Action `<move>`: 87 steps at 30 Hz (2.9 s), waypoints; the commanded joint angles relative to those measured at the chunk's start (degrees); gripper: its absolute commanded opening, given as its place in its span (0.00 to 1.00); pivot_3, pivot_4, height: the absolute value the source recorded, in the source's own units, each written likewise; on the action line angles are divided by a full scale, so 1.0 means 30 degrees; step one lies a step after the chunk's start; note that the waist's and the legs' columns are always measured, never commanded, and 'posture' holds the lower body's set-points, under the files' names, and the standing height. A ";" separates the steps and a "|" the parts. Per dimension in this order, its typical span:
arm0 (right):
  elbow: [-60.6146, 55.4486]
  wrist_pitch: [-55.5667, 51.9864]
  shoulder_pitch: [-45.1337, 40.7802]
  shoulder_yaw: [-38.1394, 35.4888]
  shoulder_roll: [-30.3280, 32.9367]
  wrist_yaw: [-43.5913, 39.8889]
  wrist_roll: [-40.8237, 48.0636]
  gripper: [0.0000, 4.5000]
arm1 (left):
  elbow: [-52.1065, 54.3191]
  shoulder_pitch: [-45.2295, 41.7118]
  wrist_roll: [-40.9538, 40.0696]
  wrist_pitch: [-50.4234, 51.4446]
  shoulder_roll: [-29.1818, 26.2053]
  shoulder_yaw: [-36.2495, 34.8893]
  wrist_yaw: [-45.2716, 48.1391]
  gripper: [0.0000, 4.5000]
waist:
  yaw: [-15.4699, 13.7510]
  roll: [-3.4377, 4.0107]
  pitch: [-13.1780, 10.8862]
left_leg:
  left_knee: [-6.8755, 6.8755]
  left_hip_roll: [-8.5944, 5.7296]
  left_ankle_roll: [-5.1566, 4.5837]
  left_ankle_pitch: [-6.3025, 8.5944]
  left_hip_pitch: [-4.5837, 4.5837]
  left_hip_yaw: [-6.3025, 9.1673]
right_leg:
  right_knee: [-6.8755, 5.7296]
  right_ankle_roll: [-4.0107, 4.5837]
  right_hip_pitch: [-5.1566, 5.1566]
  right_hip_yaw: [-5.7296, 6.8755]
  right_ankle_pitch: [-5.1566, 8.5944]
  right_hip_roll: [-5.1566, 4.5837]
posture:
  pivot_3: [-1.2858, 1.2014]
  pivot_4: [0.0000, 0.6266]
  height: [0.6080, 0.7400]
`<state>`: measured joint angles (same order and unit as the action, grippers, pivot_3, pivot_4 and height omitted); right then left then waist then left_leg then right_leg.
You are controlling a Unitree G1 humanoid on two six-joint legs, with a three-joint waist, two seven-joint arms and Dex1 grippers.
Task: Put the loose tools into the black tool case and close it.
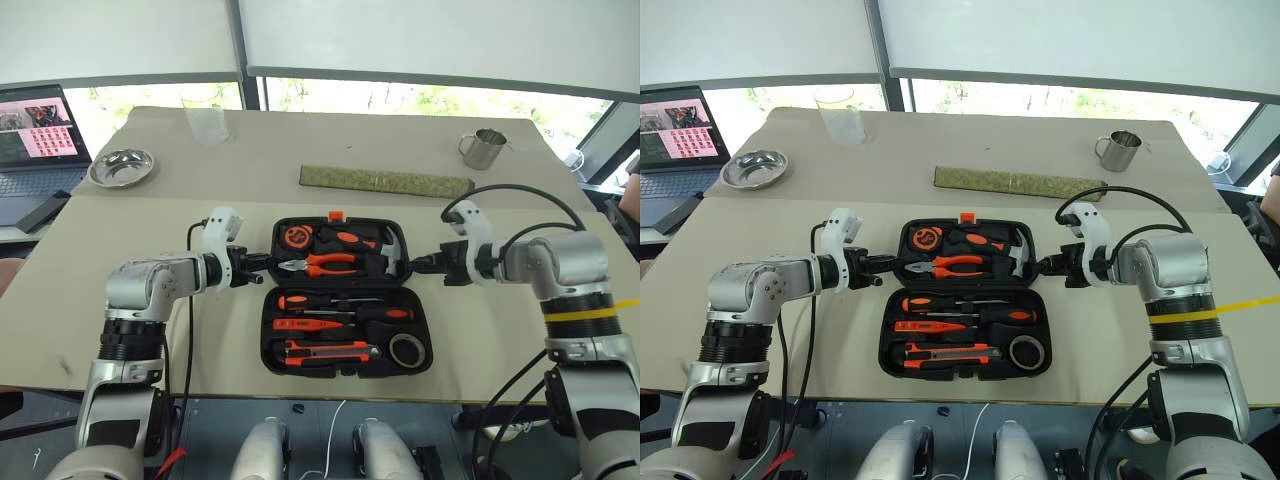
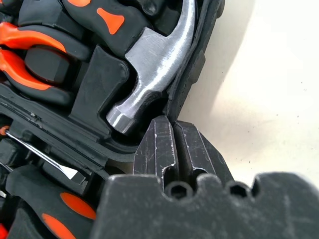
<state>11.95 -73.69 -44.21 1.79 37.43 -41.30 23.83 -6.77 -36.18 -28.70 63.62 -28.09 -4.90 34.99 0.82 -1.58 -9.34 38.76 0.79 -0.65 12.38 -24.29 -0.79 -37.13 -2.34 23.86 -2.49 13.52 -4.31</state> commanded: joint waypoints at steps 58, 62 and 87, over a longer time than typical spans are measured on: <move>-0.0402 3.6969 1.5111 -0.1394 0.4243 0.1441 -0.8418 0.62 | -0.3625 1.0914 0.2678 -2.8157 -0.4819 -0.0546 0.8615 0.63 | 0.0440 -0.0128 0.0170 | -0.0440 0.0194 -0.0077 0.0058 0.0658 -0.0282 | 0.0342 0.0073 -0.0522 -0.0126 0.0054 -0.0016 | 0.52 0.24 1.00; -0.4703 3.2662 1.8437 -0.1854 0.5361 -0.1698 -0.3486 0.62 | -0.3106 1.1301 0.2418 -2.5342 -0.6912 -0.0249 1.1242 0.63 | 0.0237 -0.0132 0.0168 | -0.0447 0.0189 -0.0076 0.0058 0.0635 -0.0279 | 0.0350 0.0064 -0.0507 -0.0123 0.0068 -0.0018 | 0.52 0.24 1.00; -0.9307 2.2074 1.1026 0.3662 0.1003 -0.1631 -0.7374 0.00 | -0.5998 0.2557 0.6962 -2.1713 -0.3127 0.3823 1.0514 0.00 | -0.0012 -0.0190 0.0154 | -0.0233 0.0125 -0.0060 0.0049 0.0237 -0.0321 | 0.0293 0.0044 -0.0213 -0.0025 0.0045 0.0050 | 0.52 0.24 1.00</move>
<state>-15.64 -8.45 -9.09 14.61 41.41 -47.56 1.65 -27.17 -29.43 -6.89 -2.27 -37.42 6.54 65.64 0.79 -2.15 -8.87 38.05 1.15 -0.84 12.53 -23.58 -1.73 -36.25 -2.21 23.23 -2.56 13.65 -4.17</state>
